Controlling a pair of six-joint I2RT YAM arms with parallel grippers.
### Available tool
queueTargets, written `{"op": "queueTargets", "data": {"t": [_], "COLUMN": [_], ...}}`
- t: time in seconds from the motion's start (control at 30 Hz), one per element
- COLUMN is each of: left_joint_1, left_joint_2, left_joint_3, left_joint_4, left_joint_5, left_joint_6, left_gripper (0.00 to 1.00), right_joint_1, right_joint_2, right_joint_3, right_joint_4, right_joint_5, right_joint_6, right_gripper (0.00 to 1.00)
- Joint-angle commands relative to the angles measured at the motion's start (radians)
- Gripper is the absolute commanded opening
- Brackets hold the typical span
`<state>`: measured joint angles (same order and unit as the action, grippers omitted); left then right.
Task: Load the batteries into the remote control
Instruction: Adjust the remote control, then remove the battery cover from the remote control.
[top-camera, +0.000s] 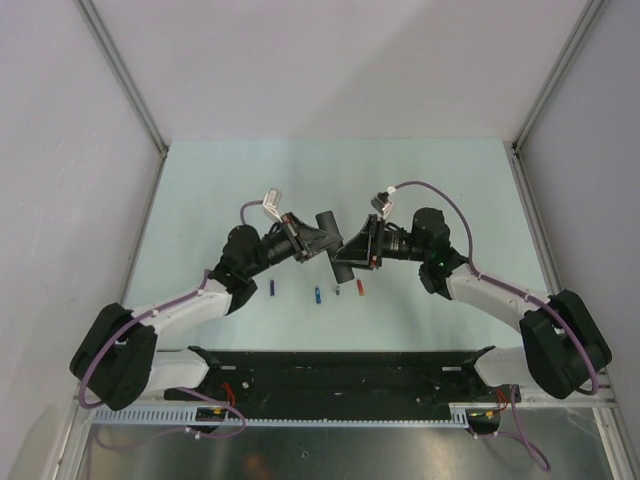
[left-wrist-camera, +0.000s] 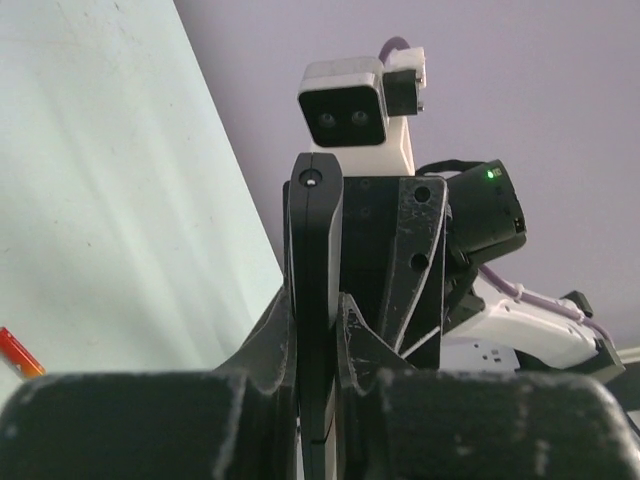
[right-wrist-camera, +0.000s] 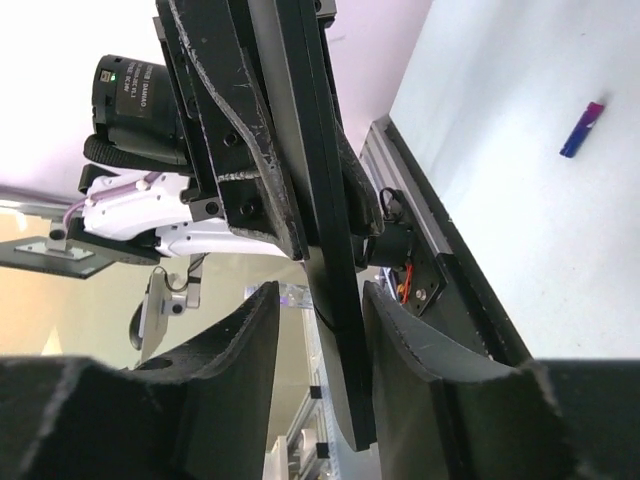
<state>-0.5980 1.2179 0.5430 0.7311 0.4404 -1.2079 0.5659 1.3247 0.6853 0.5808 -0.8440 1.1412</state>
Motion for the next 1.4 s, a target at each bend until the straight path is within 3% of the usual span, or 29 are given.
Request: {"op": "queueTargets", "data": {"t": [0.0,0.3,0.53,0.57,0.63,0.77,0.9,1.0,1.13,1.37], "left_joint_1": [-0.002,0.001,0.012,0.014,0.015,0.02,0.023,0.024,0.024,0.024], "left_joint_2": [0.04,0.066,0.071,0.072,0.074,0.077,0.074,0.071,0.071,0.065], "left_joint_3": [0.043,0.043,0.064,0.069,0.072,0.078,0.08,0.087,0.109,0.114], "left_joint_4": [-0.009,-0.009,-0.009,-0.009,-0.009,-0.01,-0.009,-0.031,-0.09,-0.114], "left_joint_5": [0.026,0.012,0.011,0.011,0.009,0.003,-0.02,-0.042,-0.063,-0.072], "left_joint_6": [0.042,0.041,0.036,0.034,0.033,0.031,0.037,0.051,0.07,0.07], "left_gripper": [0.0,0.0,0.0,0.0,0.0,0.0,0.0,0.0,0.0,0.0], "right_joint_1": [-0.02,-0.035,-0.035,-0.037,-0.032,0.006,0.113,0.21,0.299,0.347], "right_joint_2": [0.001,-0.007,-0.065,-0.071,-0.096,-0.137,-0.142,-0.131,-0.124,-0.096], "right_joint_3": [0.043,0.072,0.158,0.167,0.206,0.279,0.405,0.47,0.503,0.517], "right_joint_4": [0.019,-0.082,-0.395,-0.426,-0.549,-0.764,-1.004,-1.119,-1.194,-1.23], "right_joint_5": [0.016,0.037,0.129,0.143,0.207,0.377,0.705,0.869,0.971,1.023], "right_joint_6": [0.026,-0.015,-0.184,-0.223,-0.27,-0.394,-0.536,-0.563,-0.575,-0.583], "right_gripper": [0.45,0.6,0.73,0.81,0.84,0.86,0.86,0.84,0.8,0.77]}}
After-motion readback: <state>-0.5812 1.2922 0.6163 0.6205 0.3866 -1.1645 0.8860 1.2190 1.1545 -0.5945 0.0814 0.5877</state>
